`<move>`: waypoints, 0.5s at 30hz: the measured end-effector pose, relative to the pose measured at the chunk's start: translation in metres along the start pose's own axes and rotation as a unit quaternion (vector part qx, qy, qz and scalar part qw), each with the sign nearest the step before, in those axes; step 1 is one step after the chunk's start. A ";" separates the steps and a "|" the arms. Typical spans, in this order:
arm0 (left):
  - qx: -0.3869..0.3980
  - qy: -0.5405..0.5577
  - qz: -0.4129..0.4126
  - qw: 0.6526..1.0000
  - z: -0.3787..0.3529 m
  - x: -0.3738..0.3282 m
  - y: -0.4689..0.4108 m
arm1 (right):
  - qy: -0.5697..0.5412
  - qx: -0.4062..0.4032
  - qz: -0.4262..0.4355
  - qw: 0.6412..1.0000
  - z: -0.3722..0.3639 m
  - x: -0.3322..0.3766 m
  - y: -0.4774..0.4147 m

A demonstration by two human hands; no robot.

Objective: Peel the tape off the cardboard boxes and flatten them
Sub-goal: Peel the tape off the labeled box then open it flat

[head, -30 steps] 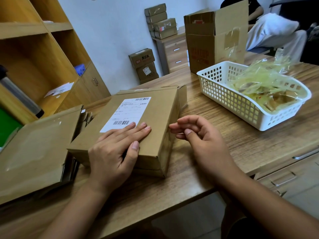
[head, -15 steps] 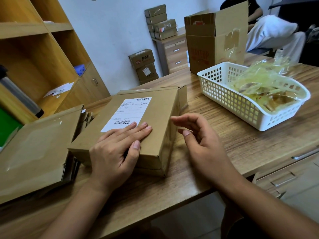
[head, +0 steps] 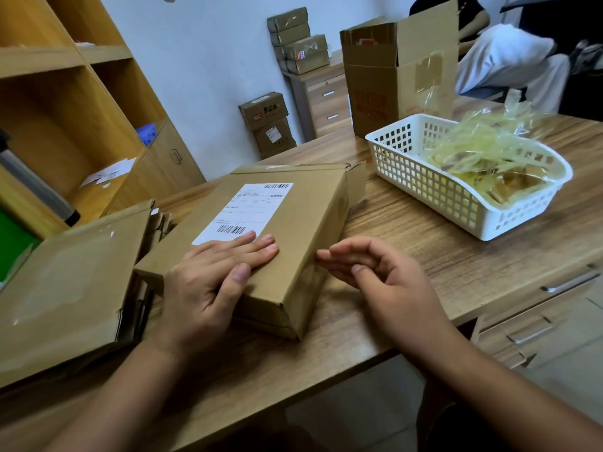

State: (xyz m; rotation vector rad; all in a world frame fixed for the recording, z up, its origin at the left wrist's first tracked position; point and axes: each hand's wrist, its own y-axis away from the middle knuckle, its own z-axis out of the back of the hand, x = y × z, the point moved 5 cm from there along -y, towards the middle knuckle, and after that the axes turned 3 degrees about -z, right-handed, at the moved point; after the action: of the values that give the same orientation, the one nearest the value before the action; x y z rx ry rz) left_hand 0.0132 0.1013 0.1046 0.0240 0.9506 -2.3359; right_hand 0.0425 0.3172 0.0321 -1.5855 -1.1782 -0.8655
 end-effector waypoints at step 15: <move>0.077 -0.048 0.112 0.990 0.001 -0.014 -0.027 | -0.083 -0.100 -0.086 0.988 0.017 -0.009 -0.017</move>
State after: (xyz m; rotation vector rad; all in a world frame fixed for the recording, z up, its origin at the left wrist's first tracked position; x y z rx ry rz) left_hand 0.0104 0.1233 0.1262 0.0754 0.6815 -2.1748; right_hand 0.0237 0.3326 0.0236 -1.7637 -1.3980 -1.0056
